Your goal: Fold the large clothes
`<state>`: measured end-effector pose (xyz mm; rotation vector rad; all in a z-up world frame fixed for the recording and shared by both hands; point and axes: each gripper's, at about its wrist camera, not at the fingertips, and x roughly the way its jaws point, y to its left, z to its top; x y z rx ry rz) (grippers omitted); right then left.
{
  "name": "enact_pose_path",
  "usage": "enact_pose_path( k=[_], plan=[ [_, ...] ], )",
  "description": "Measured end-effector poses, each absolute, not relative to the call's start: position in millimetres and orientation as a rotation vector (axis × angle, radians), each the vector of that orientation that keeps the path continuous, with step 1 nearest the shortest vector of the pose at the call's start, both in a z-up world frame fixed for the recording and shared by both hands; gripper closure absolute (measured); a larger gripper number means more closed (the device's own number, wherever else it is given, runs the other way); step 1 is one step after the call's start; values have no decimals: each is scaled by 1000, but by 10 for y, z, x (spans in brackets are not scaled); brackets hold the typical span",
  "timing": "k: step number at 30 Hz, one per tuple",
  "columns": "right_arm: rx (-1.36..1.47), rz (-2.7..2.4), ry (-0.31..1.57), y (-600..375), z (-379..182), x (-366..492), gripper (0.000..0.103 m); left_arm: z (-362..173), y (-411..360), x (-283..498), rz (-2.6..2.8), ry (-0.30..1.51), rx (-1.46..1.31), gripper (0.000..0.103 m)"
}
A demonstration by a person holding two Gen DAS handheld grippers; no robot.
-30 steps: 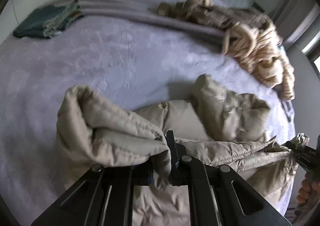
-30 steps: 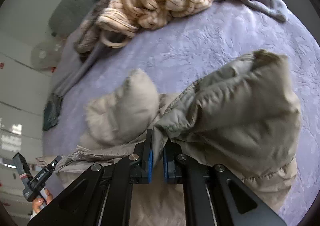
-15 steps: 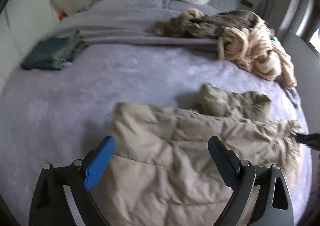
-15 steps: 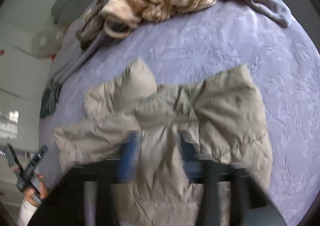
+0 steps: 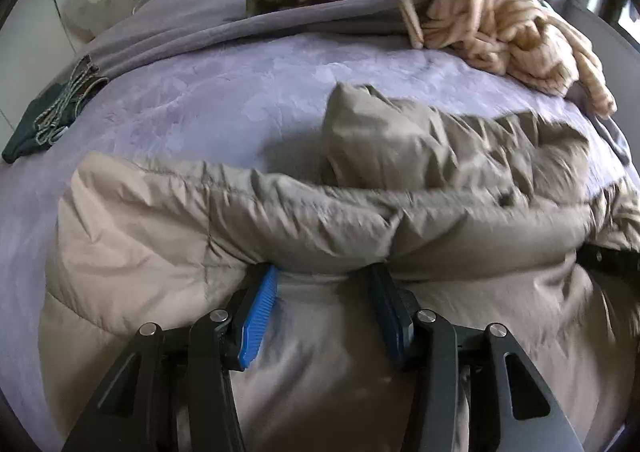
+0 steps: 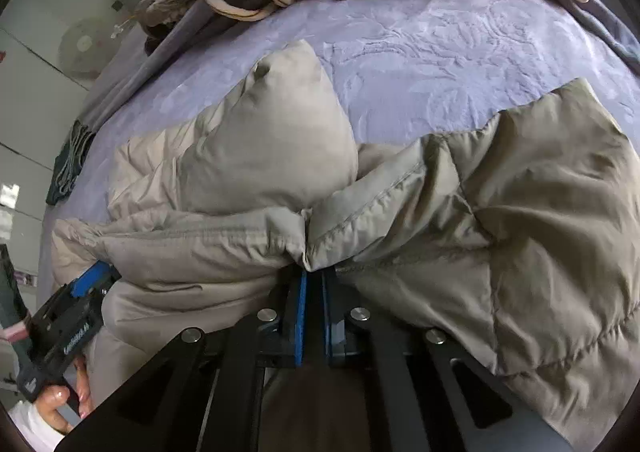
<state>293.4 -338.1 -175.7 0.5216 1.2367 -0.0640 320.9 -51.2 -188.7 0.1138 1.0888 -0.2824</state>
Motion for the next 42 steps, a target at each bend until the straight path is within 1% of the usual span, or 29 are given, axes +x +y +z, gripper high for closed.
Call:
enact_pose_path(
  k=[3, 5, 8, 9, 10, 14, 16, 21, 22, 24, 25, 26, 27, 28, 29, 31, 33, 35, 37, 39, 40, 41, 42],
  plan=[
    [531, -50, 1245, -3483, -1663, 2939, 99, -1760, -356, 3293, -270, 1067, 118, 52],
    [446, -102, 1222, -3628, -1507, 2871, 98, -1704, -168, 3345, -224, 1025, 163, 52],
    [417, -221, 1200, -4053, -1439, 2742, 99, -1786, 187, 3583, -132, 1027, 183, 51],
    [432, -266, 1203, -4206, -1475, 2710, 99, -1841, 306, 3662, -107, 1038, 150, 37],
    [467, -320, 1211, -4386, -1557, 2670, 99, -1882, 377, 3711, -75, 1041, 131, 30],
    [571, -367, 1221, -4619, -1902, 2683, 99, -2138, 467, 3908, -15, 1090, 64, 29],
    [546, -376, 1223, -4598, -1976, 2739, 99, -2211, 427, 3973, -2, 1101, 69, 26],
    [441, -385, 1258, -4501, -1957, 2900, 99, -2141, 460, 4020, 8, 1126, 64, 26],
    [422, -388, 1260, -4483, -1897, 2904, 95, -2086, 475, 4002, 16, 1129, 69, 26],
    [390, -397, 1263, -4430, -1780, 2903, 93, -1941, 519, 3911, 26, 1127, 100, 26],
    [384, -398, 1259, -4406, -1708, 2884, 86, -1871, 517, 3861, 27, 1123, 117, 26],
    [392, -394, 1246, -4391, -1638, 2843, 76, -1804, 528, 3806, 24, 1118, 137, 26],
    [401, -391, 1235, -4381, -1583, 2799, 70, -1733, 542, 3733, 18, 1114, 157, 26],
    [418, -391, 1219, -4366, -1509, 2743, 62, -1669, 563, 3656, 11, 1112, 168, 26],
    [444, -394, 1197, -4344, -1410, 2661, 59, -1620, 584, 3577, 3, 1113, 171, 26],
    [481, -385, 1183, -4311, -1303, 2514, 59, -1525, 631, 3412, -10, 1124, 170, 26],
    [521, -371, 1181, -4222, -1218, 2323, 56, -1460, 676, 3236, -22, 1140, 158, 26],
    [550, -363, 1188, -4118, -1148, 2169, 52, -1420, 686, 3084, -35, 1157, 151, 26],
    [582, -349, 1193, -3999, -1081, 1978, 51, -1406, 701, 2927, -51, 1177, 145, 26],
    [599, -338, 1206, -3902, -1040, 1783, 45, -1395, 684, 2764, -75, 1201, 140, 26],
    [608, -338, 1209, -3840, -1026, 1704, 42, -1385, 677, 2679, -80, 1208, 139, 23],
    [620, -335, 1213, -3791, -1010, 1612, 41, -1380, 663, 2605, -83, 1212, 139, 16],
    [629, -331, 1217, -3765, -1003, 1542, 41, -1361, 665, 2513, -85, 1212, 133, 1]
  ],
)
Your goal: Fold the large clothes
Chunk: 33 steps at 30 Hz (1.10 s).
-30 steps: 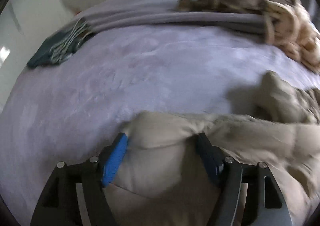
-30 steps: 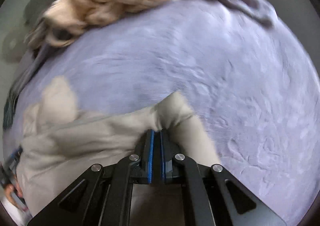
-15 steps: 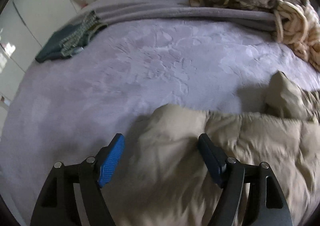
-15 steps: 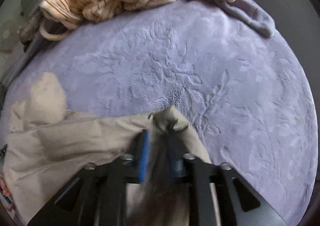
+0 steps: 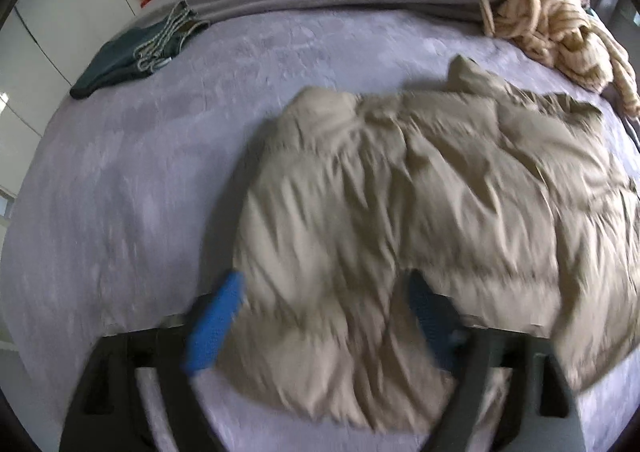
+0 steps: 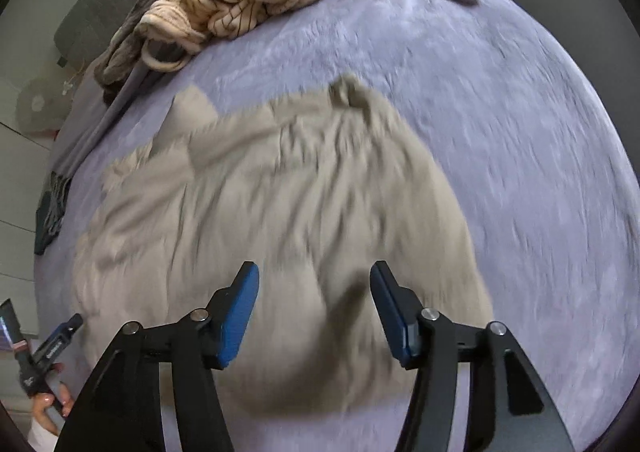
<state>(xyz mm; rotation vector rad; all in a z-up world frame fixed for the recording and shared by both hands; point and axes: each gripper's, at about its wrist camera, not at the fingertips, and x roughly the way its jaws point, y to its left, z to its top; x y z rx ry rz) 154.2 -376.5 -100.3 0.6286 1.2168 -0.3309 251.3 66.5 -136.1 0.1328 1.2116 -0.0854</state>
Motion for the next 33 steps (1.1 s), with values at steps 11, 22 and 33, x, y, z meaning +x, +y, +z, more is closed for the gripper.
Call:
enact_pose_path(
  k=[11, 22, 33],
  plan=[
    [758, -352, 1258, -3525, -1019, 767, 24, -1261, 632, 1993, -117, 1245, 109, 0],
    [905, -281, 1202, -3394, -1360, 519, 10, -1582, 689, 1806, -149, 1287, 62, 0],
    [1020, -261, 1143, -3414, -1608, 464, 10, -1856, 925, 1762, -177, 1357, -115, 0]
  ],
)
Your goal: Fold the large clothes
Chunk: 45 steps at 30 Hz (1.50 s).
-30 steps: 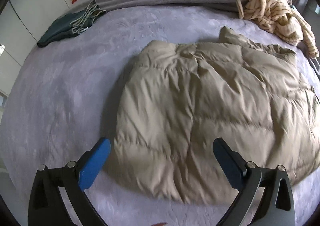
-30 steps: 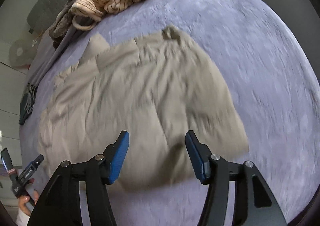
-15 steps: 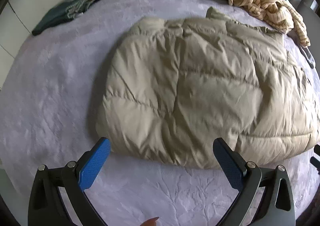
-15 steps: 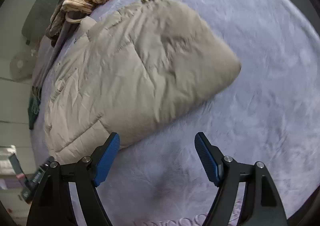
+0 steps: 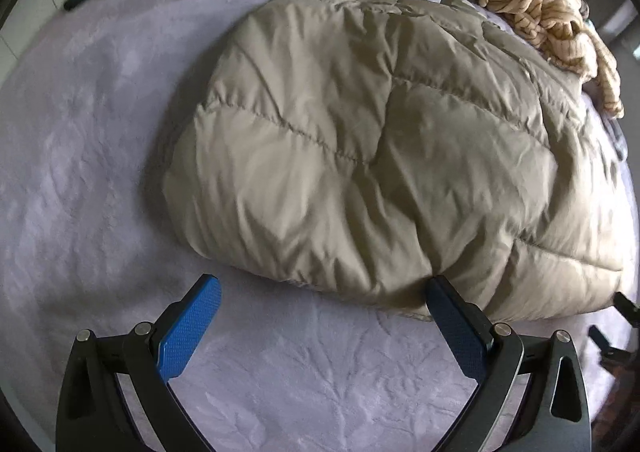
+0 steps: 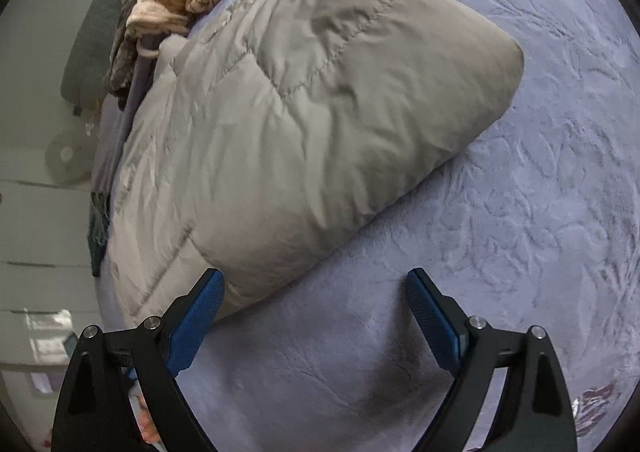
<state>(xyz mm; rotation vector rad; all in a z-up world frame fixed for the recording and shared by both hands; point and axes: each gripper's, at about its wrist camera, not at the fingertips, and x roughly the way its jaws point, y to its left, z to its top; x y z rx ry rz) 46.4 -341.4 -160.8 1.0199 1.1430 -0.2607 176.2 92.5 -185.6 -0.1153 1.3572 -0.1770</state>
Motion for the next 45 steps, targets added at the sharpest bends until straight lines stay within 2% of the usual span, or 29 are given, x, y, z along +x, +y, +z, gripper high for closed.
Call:
enact_pose_path(
  k=[8, 16, 18, 21, 28, 33, 34, 35, 37, 38, 39, 40, 41, 43, 44, 45],
  plan=[
    [1159, -228, 1018, -3569, -1625, 493, 10, -1876, 1222, 1737, -289, 1337, -441, 0],
    [1321, -194, 951, -3645, -1762, 673, 10, -2048, 1306, 1857, -317, 1343, -593, 0],
    [1369, -179, 936, -3660, -1800, 732, 0, -2103, 1316, 1907, -309, 1342, -634, 0],
    [1412, -154, 895, -3656, -1797, 779, 0, -2132, 1330, 1981, -296, 1322, -654, 0],
    [1439, -130, 923, -3625, -1889, 843, 0, -2342, 1314, 2128, -253, 1307, -751, 0],
    [1444, -75, 966, -3511, -2027, 1029, 0, -2267, 1166, 2303, -236, 1249, -776, 0],
    [1441, -63, 972, -3488, -2044, 1077, 0, -2243, 1155, 2330, -233, 1236, -774, 3],
    [1434, -58, 978, -3468, -2051, 1117, 0, -2222, 1146, 2354, -227, 1224, -765, 11],
    [1423, -61, 994, -3443, -2065, 1169, 0, -2222, 1132, 2404, -228, 1240, -728, 49],
    [1428, -66, 994, -3443, -2062, 1167, 0, -2213, 1148, 2417, -241, 1235, -731, 56],
    [1441, -71, 991, -3452, -2066, 1158, 1, -2179, 1165, 2420, -258, 1224, -728, 68],
    [1456, -84, 989, -3467, -2069, 1136, 6, -2139, 1178, 2410, -270, 1214, -707, 76],
    [1458, -102, 998, -3482, -2071, 1114, 29, -2069, 1162, 2404, -284, 1200, -658, 77],
    [1472, -116, 1022, -3503, -2102, 1067, 56, -1930, 1088, 2371, -302, 1172, -540, 80],
    [1477, -113, 1010, -3506, -2089, 1043, 67, -1848, 1025, 2348, -315, 1153, -470, 80],
    [1461, -114, 998, -3502, -2036, 1023, 71, -1777, 973, 2326, -329, 1134, -419, 82]
  ],
)
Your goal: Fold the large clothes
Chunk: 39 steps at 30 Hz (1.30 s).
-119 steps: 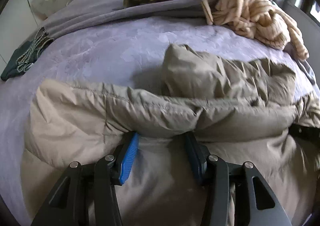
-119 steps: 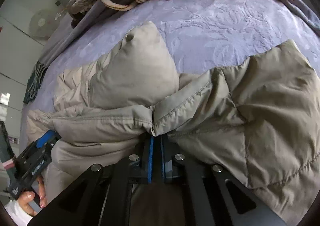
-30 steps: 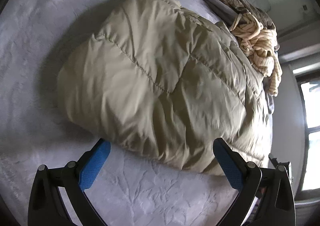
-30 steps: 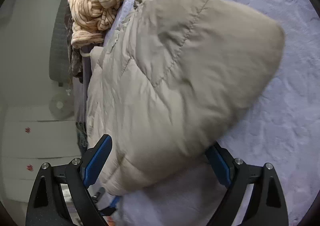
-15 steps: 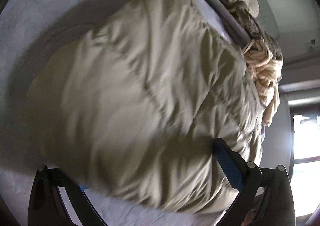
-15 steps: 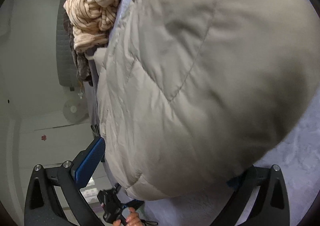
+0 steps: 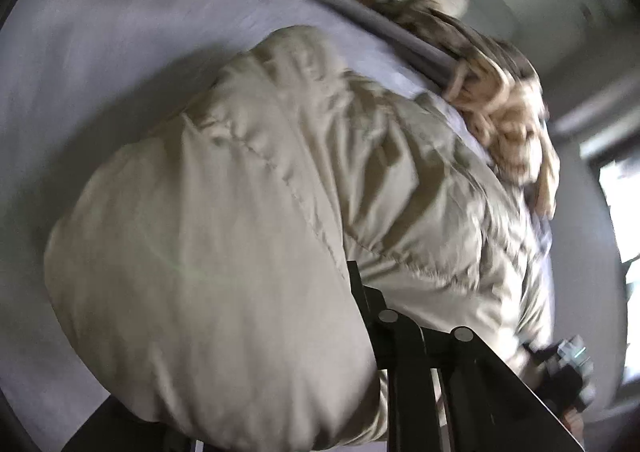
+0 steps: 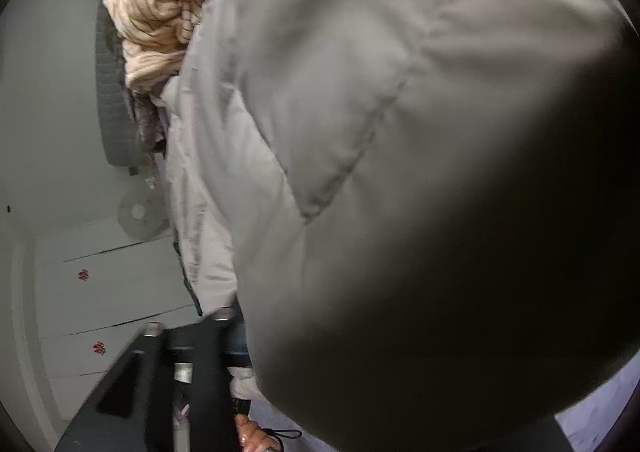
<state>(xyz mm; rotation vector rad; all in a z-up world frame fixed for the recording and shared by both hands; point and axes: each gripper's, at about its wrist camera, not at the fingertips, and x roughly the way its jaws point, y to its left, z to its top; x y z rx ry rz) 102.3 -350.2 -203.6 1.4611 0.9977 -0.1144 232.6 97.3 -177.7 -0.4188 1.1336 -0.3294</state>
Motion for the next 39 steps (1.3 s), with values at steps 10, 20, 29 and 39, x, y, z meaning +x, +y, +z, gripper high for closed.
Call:
enact_pose_path(
  k=[10, 20, 29, 39],
  plan=[
    [1341, -132, 969, -3290, -1558, 762, 81, -1351, 1074, 2073, -474, 1073, -266, 83],
    [1310, -102, 1068, -3052, -1387, -106, 81, -1273, 1559, 892, -482, 1144, -254, 83],
    [1372, -72, 1145, -2845, -1479, -1089, 80, -1554, 1907, -154, -393, 1293, -250, 82],
    [1197, -46, 1280, -2881, -1128, -1127, 60, -1211, 2272, -457, -257, 1288, -167, 66]
  ],
)
